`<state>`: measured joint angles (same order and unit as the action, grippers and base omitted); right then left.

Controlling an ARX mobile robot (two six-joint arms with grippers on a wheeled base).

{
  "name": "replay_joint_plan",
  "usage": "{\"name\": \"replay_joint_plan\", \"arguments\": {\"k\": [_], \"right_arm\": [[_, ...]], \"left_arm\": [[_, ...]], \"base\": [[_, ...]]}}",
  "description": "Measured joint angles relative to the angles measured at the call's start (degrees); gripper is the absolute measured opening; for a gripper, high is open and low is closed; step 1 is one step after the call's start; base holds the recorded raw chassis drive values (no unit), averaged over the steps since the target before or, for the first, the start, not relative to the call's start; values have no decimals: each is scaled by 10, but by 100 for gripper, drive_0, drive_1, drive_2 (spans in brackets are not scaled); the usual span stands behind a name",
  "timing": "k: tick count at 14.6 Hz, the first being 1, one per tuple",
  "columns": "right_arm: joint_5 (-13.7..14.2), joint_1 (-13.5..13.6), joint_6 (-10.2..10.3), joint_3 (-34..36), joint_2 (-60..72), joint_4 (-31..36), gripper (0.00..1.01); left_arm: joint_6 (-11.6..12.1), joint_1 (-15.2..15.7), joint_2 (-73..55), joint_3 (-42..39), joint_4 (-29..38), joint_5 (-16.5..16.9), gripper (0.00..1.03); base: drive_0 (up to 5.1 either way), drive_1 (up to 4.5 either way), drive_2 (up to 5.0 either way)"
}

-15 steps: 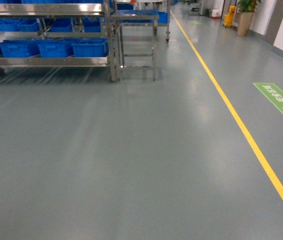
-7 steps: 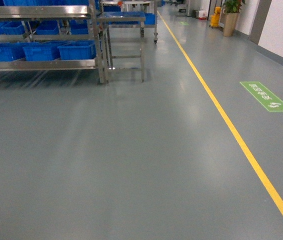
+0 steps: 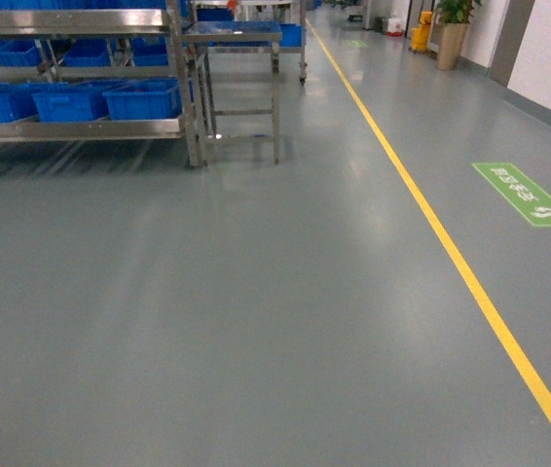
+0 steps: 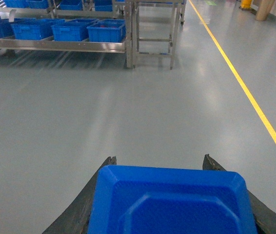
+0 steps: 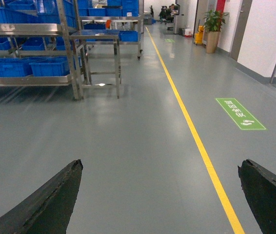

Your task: Pick blue part to blue bin on bottom shelf

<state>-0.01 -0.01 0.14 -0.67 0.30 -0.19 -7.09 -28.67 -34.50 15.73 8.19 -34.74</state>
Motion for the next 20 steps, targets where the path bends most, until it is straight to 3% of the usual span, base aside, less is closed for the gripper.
{"name": "replay_joint_plan", "arguments": {"k": [20], "right_arm": [[0, 0, 0, 0, 0, 0, 98]], "left_arm": [[0, 0, -1, -1, 2, 0, 44]], "base": [[0, 430, -431]]}}
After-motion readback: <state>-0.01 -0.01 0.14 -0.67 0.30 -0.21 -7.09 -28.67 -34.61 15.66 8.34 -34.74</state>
